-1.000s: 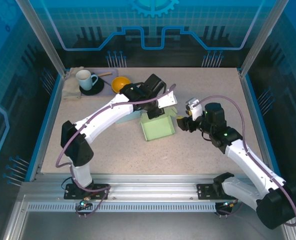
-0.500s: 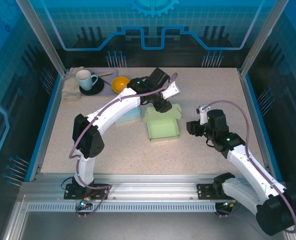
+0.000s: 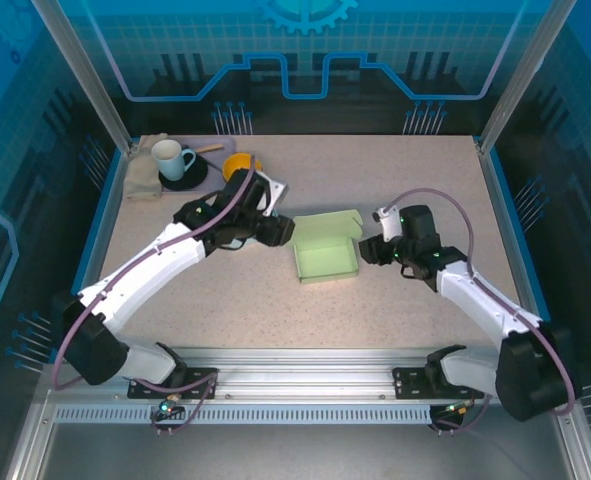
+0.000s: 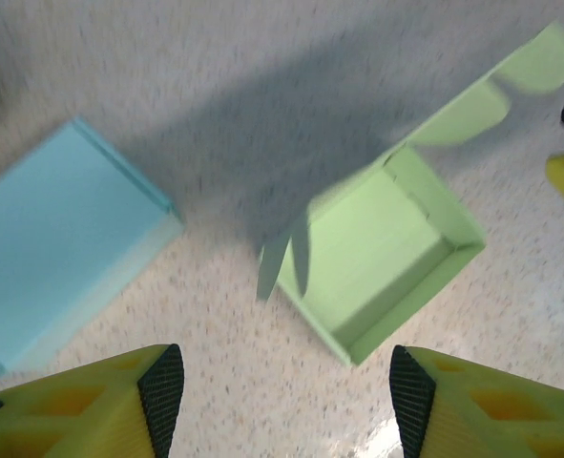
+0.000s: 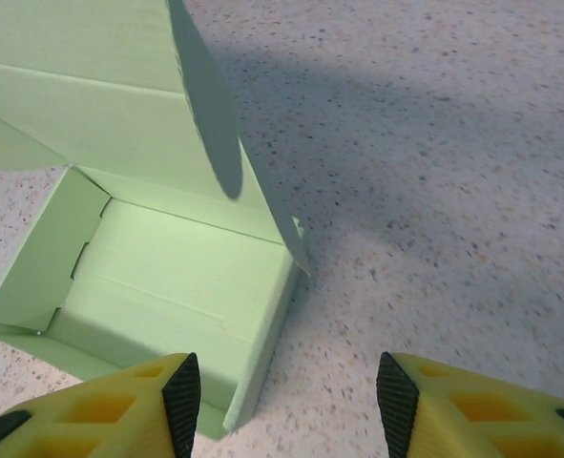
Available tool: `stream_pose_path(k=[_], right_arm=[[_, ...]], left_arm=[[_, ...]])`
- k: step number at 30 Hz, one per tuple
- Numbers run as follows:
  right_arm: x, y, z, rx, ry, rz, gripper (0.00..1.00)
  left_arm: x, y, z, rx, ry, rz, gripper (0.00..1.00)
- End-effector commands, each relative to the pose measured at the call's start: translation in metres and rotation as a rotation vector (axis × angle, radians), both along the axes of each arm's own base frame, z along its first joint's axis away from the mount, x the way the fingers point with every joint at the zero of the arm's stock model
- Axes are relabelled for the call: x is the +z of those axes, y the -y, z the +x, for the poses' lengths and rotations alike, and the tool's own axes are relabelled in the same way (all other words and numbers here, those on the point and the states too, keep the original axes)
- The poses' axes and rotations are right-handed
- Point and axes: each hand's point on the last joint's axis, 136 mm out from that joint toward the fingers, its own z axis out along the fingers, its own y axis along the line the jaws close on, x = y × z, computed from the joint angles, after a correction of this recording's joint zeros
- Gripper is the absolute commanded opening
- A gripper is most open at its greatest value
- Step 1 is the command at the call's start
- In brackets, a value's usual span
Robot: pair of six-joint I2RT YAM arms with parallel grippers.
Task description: Fold the paper box
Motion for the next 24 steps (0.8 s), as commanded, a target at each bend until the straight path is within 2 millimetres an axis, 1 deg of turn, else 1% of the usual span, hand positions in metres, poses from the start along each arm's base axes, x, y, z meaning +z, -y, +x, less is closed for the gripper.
stream_pose_path(k=[1, 4, 5, 7, 8, 9, 12, 13, 14, 15, 17, 19, 21, 23, 24], right_arm=[[0.023, -0.019, 0.025, 0.090, 0.132, -0.001, 0.53], [0.017, -0.025, 0.035, 0.117, 0.155, -0.023, 0.53], [0.013, -0.027, 0.038, 0.130, 0.157, -0.036, 0.52], [0.010, -0.031, 0.043, 0.152, 0.177, -0.054, 0.51], [0.008, -0.033, 0.045, 0.165, 0.186, -0.058, 0.49], [0.008, -0.035, 0.045, 0.181, 0.184, -0.062, 0.44], [0.008, -0.041, 0.046, 0.208, 0.201, -0.077, 0.35], [0.008, -0.042, 0.045, 0.209, 0.201, -0.081, 0.32], [0.007, -0.043, 0.045, 0.211, 0.198, -0.083, 0.32], [0.006, -0.045, 0.045, 0.214, 0.194, -0.087, 0.32], [0.004, -0.046, 0.046, 0.218, 0.182, -0.099, 0.27], [0.001, -0.047, 0.048, 0.220, 0.169, -0.116, 0.26], [-0.001, -0.047, 0.048, 0.225, 0.159, -0.127, 0.20], [-0.002, -0.047, 0.049, 0.226, 0.155, -0.129, 0.17], [-0.002, -0.048, 0.048, 0.232, 0.155, -0.126, 0.12]], left_arm=[[-0.006, 0.000, 0.005, 0.041, -0.001, -0.094, 0.62], [-0.011, -0.009, 0.009, 0.101, -0.049, -0.152, 0.61], [-0.010, -0.011, 0.010, 0.123, -0.068, -0.182, 0.60], [-0.006, -0.012, 0.012, 0.151, -0.084, -0.227, 0.59], [-0.003, -0.012, 0.013, 0.168, -0.083, -0.243, 0.59], [0.001, -0.014, 0.014, 0.187, -0.079, -0.259, 0.58], [0.010, -0.017, 0.016, 0.258, -0.090, -0.323, 0.58], [0.011, -0.017, 0.017, 0.274, -0.096, -0.338, 0.58], [0.014, -0.018, 0.018, 0.292, -0.099, -0.353, 0.58], [0.015, -0.018, 0.018, 0.312, -0.107, -0.367, 0.58], [0.016, -0.017, 0.020, 0.323, -0.111, -0.382, 0.59], [0.016, -0.016, 0.022, 0.329, -0.111, -0.385, 0.59], [0.015, -0.018, 0.024, 0.347, -0.115, -0.380, 0.59], [0.014, -0.020, 0.025, 0.372, -0.126, -0.381, 0.59], [0.013, -0.021, 0.026, 0.389, -0.134, -0.385, 0.60]])
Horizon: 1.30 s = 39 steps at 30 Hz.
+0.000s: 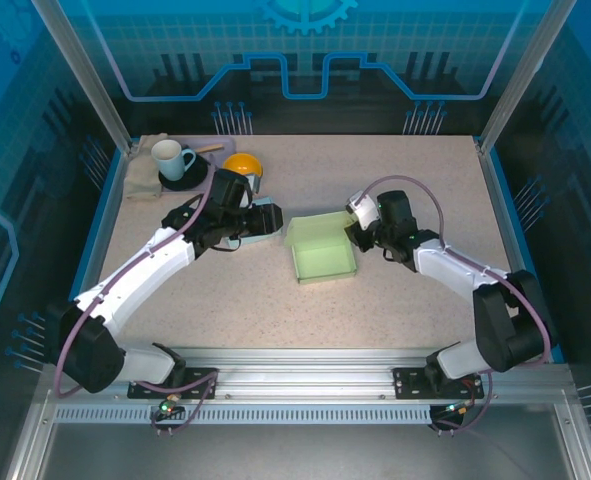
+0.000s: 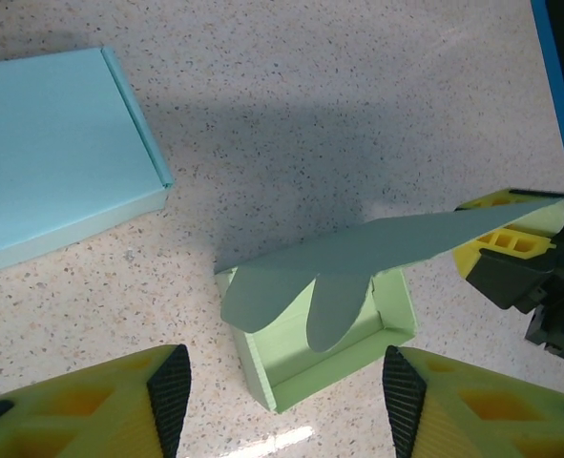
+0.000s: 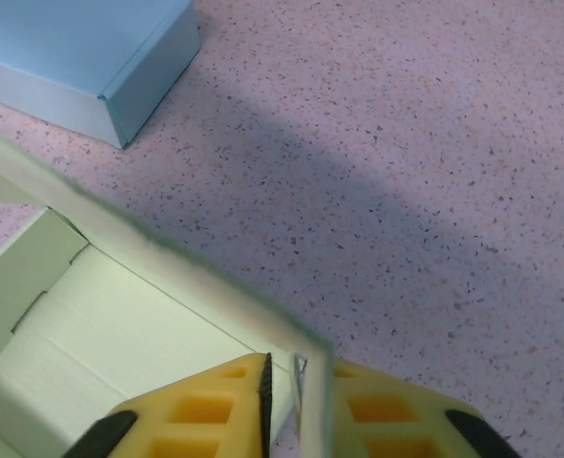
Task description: Fold the paper box
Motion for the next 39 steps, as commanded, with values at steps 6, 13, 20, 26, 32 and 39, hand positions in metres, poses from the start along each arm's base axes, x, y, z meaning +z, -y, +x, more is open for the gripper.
stream_pose_path(k=[6, 13, 20, 26, 32, 39], right_arm=[[0.014, -0.013, -0.003, 0.038, 0.031, 0.029, 0.00], [0.032, -0.009, 0.003, 0.000, 0.118, 0.002, 0.00], [0.036, -0.004, 0.011, -0.073, 0.128, -0.006, 0.00], [0.037, -0.006, 0.014, -0.091, 0.125, 0.010, 0.00], [0.035, -0.007, 0.012, -0.088, 0.117, 0.009, 0.00], [0.032, 0.002, 0.015, -0.210, 0.071, 0.043, 0.00]], left_arm=[[0.008, -0.008, 0.010, 0.197, -0.077, -0.113, 0.69], [0.011, -0.007, 0.022, 0.353, -0.106, -0.257, 0.79], [-0.006, 0.015, 0.036, 0.404, -0.203, -0.342, 0.81], [-0.027, 0.031, 0.051, 0.372, -0.215, -0.275, 0.80], [-0.032, 0.043, 0.064, 0.328, -0.225, -0.256, 0.80], [-0.042, 0.068, 0.057, 0.304, -0.284, -0.302, 0.79]])
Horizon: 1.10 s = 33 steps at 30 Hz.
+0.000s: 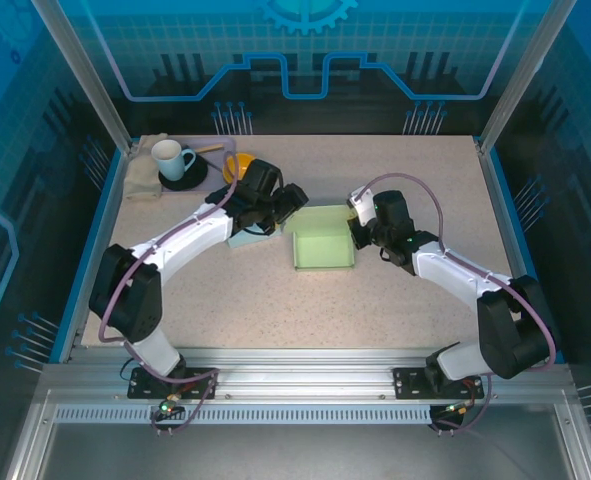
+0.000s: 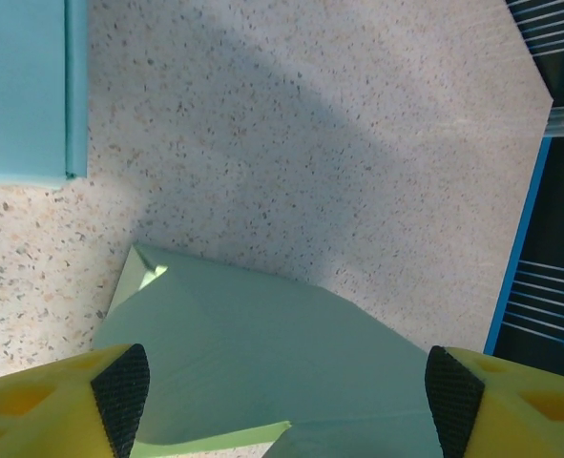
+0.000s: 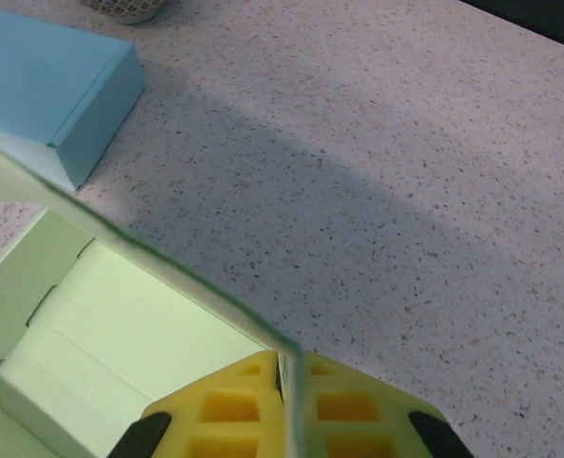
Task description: Fold the paper box
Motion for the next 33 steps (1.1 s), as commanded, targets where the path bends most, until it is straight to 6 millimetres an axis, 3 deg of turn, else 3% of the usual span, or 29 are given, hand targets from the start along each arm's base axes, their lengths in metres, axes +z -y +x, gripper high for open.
stream_pose_path(k=[1, 15, 20, 27, 33], right_arm=[[0.012, -0.003, 0.007, -0.079, 0.014, 0.055, 0.00], [0.007, -0.002, -0.008, -0.248, -0.018, 0.113, 0.00], [0.008, 0.006, -0.006, -0.262, -0.001, 0.086, 0.00], [0.027, 0.023, -0.003, -0.270, 0.038, 0.081, 0.00], [0.033, 0.036, -0.010, -0.306, 0.052, 0.109, 0.00]], left_arm=[[0.005, 0.021, -0.004, -0.028, -0.011, -0.040, 0.79], [0.000, 0.057, -0.007, -0.050, -0.048, -0.077, 0.79], [0.004, 0.045, -0.001, -0.055, -0.032, -0.002, 0.79], [0.005, 0.019, 0.006, -0.052, -0.049, 0.037, 0.80], [0.013, 0.016, 0.010, -0.082, -0.018, 0.072, 0.82]])
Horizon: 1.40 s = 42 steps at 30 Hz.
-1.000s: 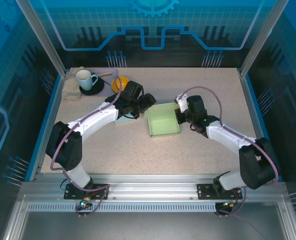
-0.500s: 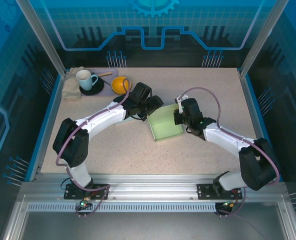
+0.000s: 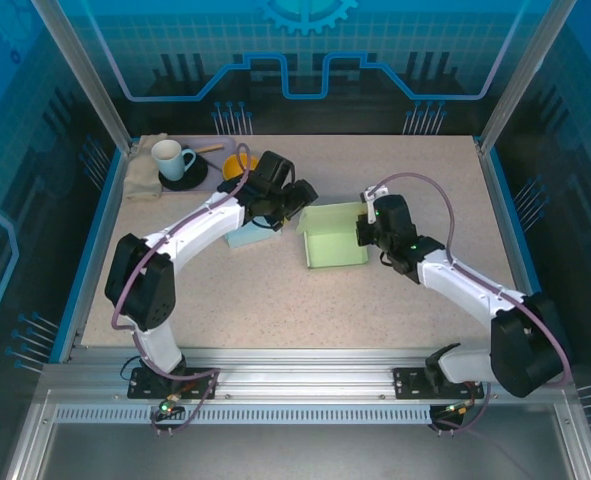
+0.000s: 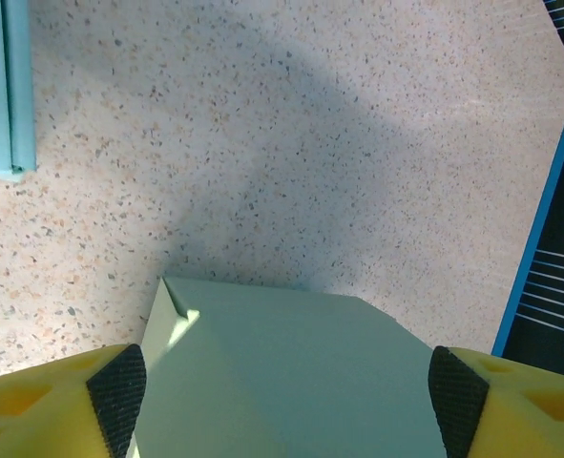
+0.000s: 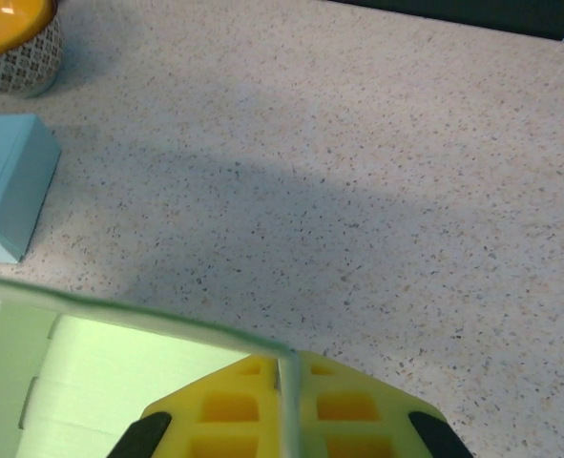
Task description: Fold the paper box
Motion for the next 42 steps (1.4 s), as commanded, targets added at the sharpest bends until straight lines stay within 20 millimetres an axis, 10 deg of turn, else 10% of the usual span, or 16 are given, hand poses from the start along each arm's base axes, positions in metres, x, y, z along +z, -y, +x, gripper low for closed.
stream_pose_path(k=[1, 28, 42], right_arm=[[0.010, 0.009, -0.004, -0.030, 0.033, 0.027, 0.00], [-0.039, 0.015, -0.029, -0.117, -0.042, 0.092, 0.00], [-0.063, -0.001, -0.059, -0.086, -0.082, 0.071, 0.00]], left_arm=[[0.009, 0.000, -0.001, -0.047, 0.017, 0.032, 0.83], [-0.022, 0.076, -0.028, 0.031, -0.129, -0.085, 0.91], [-0.045, 0.060, -0.049, 0.069, -0.101, 0.028, 0.81]])
